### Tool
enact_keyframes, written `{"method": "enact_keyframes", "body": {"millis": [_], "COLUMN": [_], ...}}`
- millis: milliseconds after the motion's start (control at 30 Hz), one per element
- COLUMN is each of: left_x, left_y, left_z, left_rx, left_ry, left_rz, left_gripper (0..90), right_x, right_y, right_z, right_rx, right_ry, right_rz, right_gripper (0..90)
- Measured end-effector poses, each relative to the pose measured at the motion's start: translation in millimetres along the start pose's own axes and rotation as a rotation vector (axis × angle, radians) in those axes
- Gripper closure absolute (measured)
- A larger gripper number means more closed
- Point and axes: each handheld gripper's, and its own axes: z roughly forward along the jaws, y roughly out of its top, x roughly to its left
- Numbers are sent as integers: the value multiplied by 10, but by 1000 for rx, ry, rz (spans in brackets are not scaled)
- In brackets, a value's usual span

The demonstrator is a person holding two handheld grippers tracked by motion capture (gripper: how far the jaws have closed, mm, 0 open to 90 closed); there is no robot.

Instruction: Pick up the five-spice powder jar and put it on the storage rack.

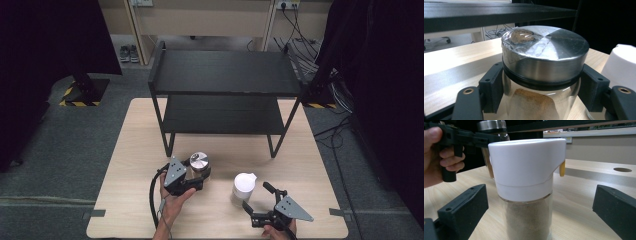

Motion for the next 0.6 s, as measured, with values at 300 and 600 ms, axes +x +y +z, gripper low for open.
{"method": "enact_keyframes", "body": {"millis": [300,600], "left_x": [8,32], "left_y": [264,529], "left_z": [-78,-102], "left_rx": [0,-5], "left_ry": [-31,-65], "left_rz": [4,32], "left_gripper": [303,303], "right_x": [-1,-2], "right_y": [-1,2], "right_z": [0,0], "right_rx": [-1,1], "right_ry": [-1,0], "right_rz": [1,0], "right_gripper": [4,4]}}
